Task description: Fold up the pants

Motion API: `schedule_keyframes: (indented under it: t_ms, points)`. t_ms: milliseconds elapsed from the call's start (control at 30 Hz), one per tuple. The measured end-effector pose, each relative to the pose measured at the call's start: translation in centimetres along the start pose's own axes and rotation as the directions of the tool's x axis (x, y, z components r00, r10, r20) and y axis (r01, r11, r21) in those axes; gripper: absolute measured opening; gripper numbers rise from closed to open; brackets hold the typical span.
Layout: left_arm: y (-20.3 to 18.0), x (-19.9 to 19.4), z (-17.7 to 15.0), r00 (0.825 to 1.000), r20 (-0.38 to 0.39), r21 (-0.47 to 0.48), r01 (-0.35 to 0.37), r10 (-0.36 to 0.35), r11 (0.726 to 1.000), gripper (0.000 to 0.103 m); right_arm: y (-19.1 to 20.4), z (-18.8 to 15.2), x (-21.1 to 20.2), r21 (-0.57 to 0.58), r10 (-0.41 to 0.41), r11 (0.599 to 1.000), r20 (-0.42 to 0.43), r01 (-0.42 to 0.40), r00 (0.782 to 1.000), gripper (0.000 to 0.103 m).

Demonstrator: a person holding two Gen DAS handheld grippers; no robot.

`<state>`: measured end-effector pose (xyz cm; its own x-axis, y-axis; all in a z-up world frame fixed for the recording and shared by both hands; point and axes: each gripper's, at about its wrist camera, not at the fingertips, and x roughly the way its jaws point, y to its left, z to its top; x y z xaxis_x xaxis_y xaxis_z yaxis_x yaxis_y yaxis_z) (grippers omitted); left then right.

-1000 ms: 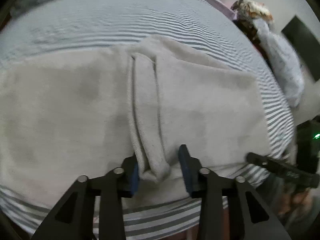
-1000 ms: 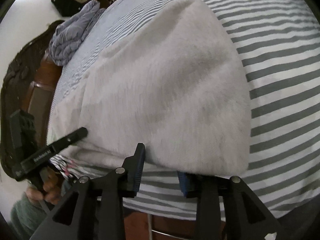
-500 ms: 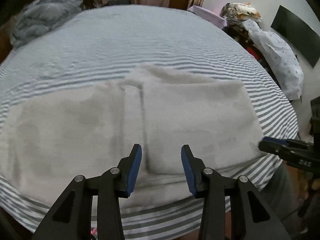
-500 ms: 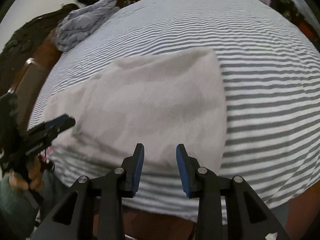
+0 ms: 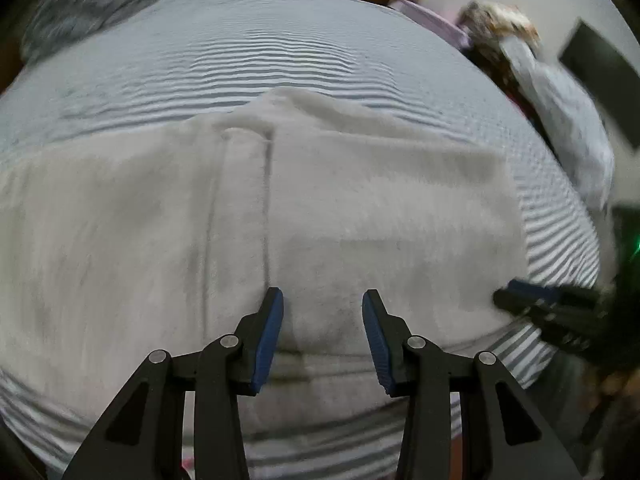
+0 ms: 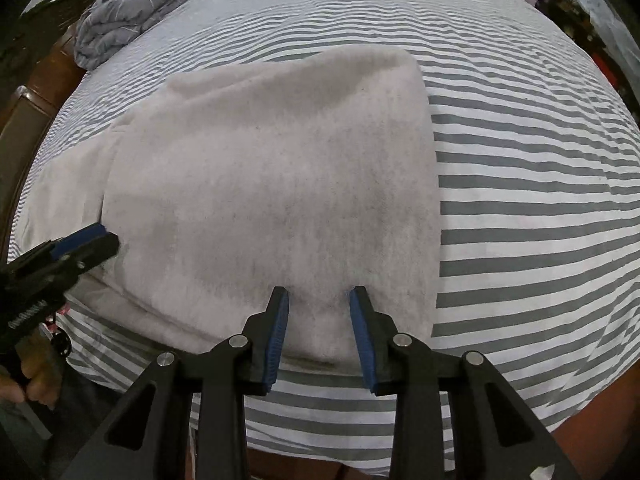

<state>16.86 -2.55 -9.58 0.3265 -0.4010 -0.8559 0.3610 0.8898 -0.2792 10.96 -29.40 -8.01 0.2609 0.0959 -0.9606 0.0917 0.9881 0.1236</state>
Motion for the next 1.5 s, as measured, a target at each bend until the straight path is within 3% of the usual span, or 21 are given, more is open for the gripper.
schedule_keyframes:
  t_ms: [100, 200, 300, 367, 433, 533, 633, 700, 867, 1167, 1300, 1500]
  points:
    - [2.2, -2.4, -0.3, 0.999, 0.04, -0.109, 0.032, -0.027, 0.994, 0.044, -0.1, 0.1, 0.0, -0.002, 0.015, 1.0, -0.011, -0.015, 1.0, 0.036]
    - [4.5, -5.6, -0.7, 0.995, 0.101, -0.187, 0.001, 0.018, 0.982, 0.051, 0.5, 0.1, -0.1, -0.011, 0.017, 1.0, -0.024, -0.017, 1.0, 0.045]
    - [7.7, -9.0, -1.3, 0.982, 0.178, -0.301, -0.008, 0.064, 0.954, 0.06, 1.2, 0.1, -0.3, -0.027, 0.011, 1.0, -0.025, -0.011, 1.0, 0.047]
    - [10.3, -11.2, -2.1, 0.97, 0.225, -0.397, 0.009, 0.087, 0.918, 0.063, 1.8, 0.4, -0.8, -0.03, 0.02, 0.999, -0.017, -0.02, 1.0, 0.047]
    - [13.4, -12.9, -3.5, 0.958, 0.259, -0.502, 0.027, 0.12, 0.864, 0.065, 2.6, 0.8, -1.5, -0.032, 0.045, 0.998, 0.001, -0.045, 0.999, 0.047]
    - [17.2, -13.8, -5.7, 0.96, 0.255, -0.613, 0.071, 0.113, 0.787, 0.066, 3.8, 1.1, -2.4, -0.045, 0.075, 0.996, 0.024, -0.074, 0.997, 0.047]
    - [20.3, -13.5, -7.8, 0.961, 0.26, -0.714, 0.128, 0.091, 0.688, 0.066, 4.8, 1.2, -2.8, -0.059, 0.105, 0.993, 0.024, -0.103, 0.994, 0.047]
    - [21.4, -12.9, -8.3, 0.965, 0.254, -0.746, 0.148, 0.071, 0.649, 0.066, 6.0, 1.3, -2.9, -0.076, 0.12, 0.99, 0.028, -0.117, 0.992, 0.047]
    - [23.4, -10.8, -8.7, 0.967, 0.246, -0.789, 0.16, 0.066, 0.593, 0.066, 8.1, 1.1, -2.4, -0.097, 0.131, 0.987, 0.021, -0.129, 0.991, 0.047]
    - [25.8, -7.2, -6.7, 0.961, 0.275, -0.804, 0.211, 0.032, 0.556, 0.066, 9.1, 1.5, -1.1, -0.083, 0.118, 0.989, -0.02, -0.119, 0.993, 0.047]
    - [27.0, -5.8, -6.6, 0.952, 0.306, -0.816, 0.252, 0.018, 0.52, 0.067, 9.6, 1.6, -0.6, -0.091, 0.109, 0.99, -0.016, -0.11, 0.994, 0.047]
    - [26.9, -5.3, -5.3, 0.942, 0.331, -0.794, 0.247, 0.055, 0.556, 0.076, 10.2, 1.7, 1.2, -0.094, 0.073, 0.993, -0.035, -0.076, 0.997, 0.047]
